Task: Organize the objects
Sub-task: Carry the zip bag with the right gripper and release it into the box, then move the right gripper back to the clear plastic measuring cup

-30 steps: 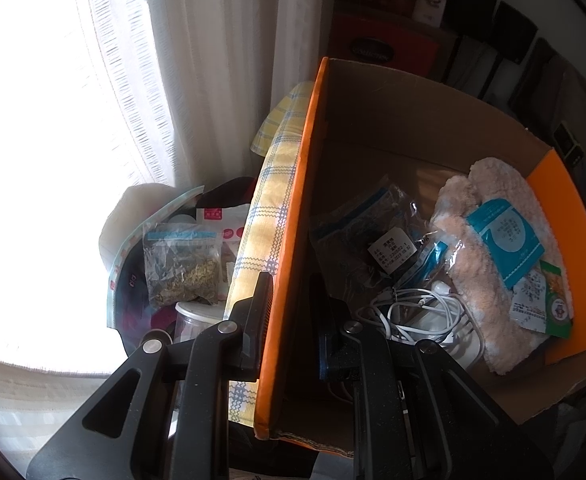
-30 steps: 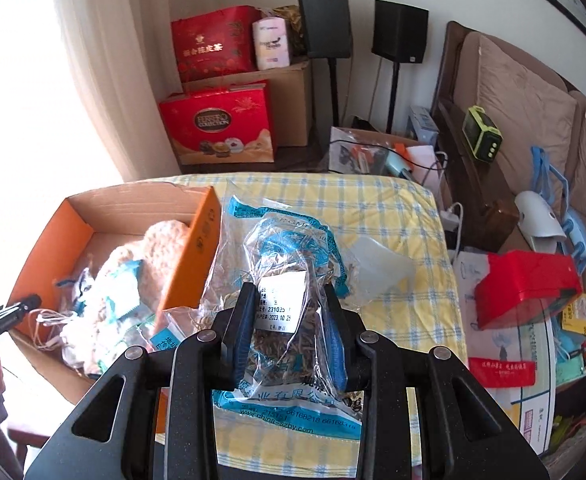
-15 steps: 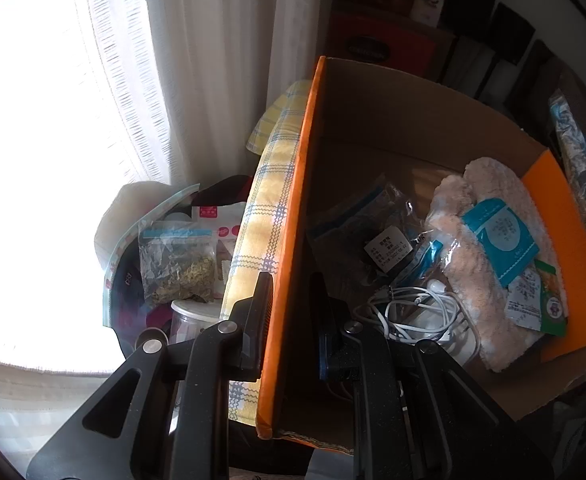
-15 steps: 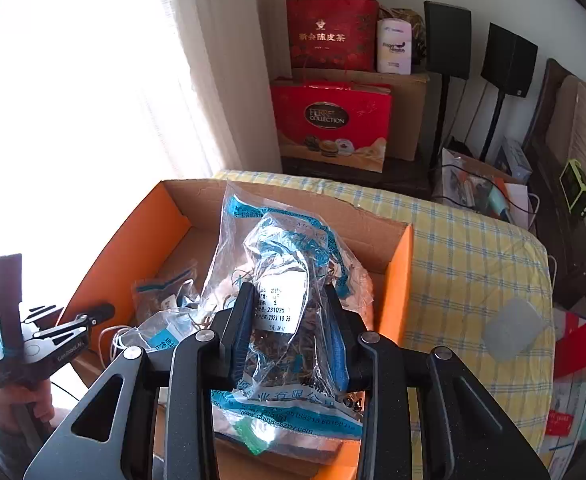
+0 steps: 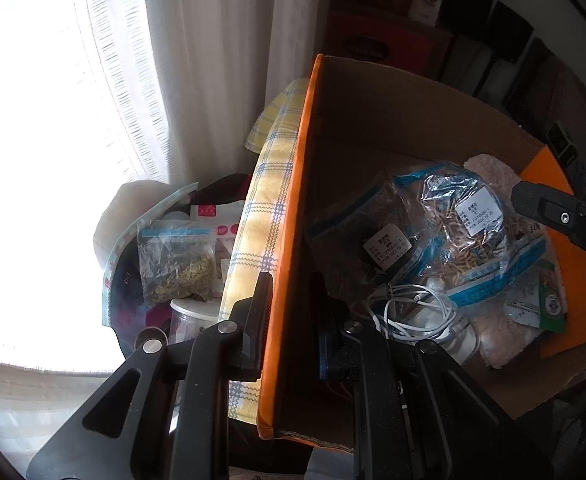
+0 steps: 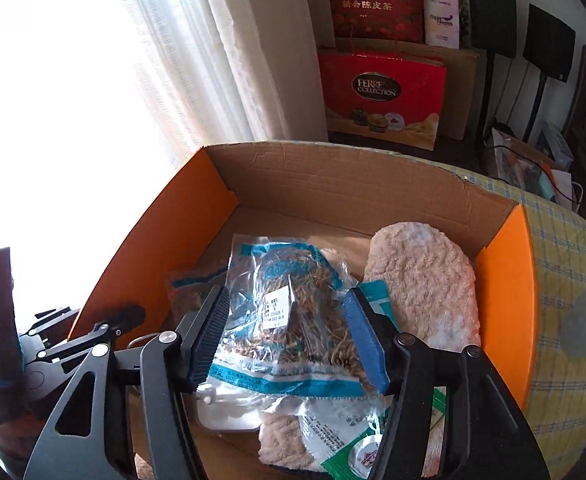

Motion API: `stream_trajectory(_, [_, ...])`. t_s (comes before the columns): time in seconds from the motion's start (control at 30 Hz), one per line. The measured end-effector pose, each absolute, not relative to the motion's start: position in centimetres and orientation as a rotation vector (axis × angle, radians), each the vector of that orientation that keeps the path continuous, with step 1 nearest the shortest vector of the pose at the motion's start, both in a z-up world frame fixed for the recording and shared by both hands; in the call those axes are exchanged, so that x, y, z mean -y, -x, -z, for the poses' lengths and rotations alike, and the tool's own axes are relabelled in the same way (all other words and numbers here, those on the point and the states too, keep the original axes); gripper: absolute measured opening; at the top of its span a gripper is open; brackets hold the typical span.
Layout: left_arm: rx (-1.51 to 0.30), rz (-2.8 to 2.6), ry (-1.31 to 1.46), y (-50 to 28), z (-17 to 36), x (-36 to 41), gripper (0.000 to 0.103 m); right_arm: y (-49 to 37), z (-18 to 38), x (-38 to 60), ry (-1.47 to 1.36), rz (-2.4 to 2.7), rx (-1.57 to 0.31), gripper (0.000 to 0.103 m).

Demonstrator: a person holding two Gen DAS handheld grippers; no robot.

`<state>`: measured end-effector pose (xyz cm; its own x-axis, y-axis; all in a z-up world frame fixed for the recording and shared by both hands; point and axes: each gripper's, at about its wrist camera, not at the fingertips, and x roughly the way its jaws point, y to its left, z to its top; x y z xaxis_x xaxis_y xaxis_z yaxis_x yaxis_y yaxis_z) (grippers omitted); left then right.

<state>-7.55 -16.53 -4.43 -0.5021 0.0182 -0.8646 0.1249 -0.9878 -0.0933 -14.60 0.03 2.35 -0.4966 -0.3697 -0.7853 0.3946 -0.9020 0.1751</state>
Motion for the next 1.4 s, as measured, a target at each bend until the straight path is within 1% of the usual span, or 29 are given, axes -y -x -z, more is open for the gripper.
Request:
stream_trajectory(0.17, [-0.224,2.661,-1.534,7.5,4.4,16.5,0.016,14.2,-3.4,-1.3,-1.230,2.429,-0.074,0.062])
stream_trajectory(0.5, [-0.222,2.662,-1.536,7.5,4.4,16.6,0.016,13.6,-5.6,-6.3,-1.204,2.524,-0.070,0.065])
stream_trajectory(0.83, [-0.219,2.662,-1.536,7.5,4.4,16.6,0.016,12.9,-7.1,-12.8,-1.194,2.648,-0.026,0.068])
stream_trajectory(1.1, [-0.220,2.661,-1.535,7.4,4.2,16.6,0.016,13.6,-6.5,-20.1,-1.273,2.772,0.059,0.069])
stream_trajectory(1.3, [-0.219,2.656,-1.536,7.6,4.4,16.6,0.016,14.2,-5.2,-24.5,-1.346,2.821,0.107,0.069])
stream_trajectory(1.4, [-0.213,2.656,-1.537,7.6,4.3,16.7,0.016,14.7,-4.4,-26.2,-1.372,2.813,0.161,0.069])
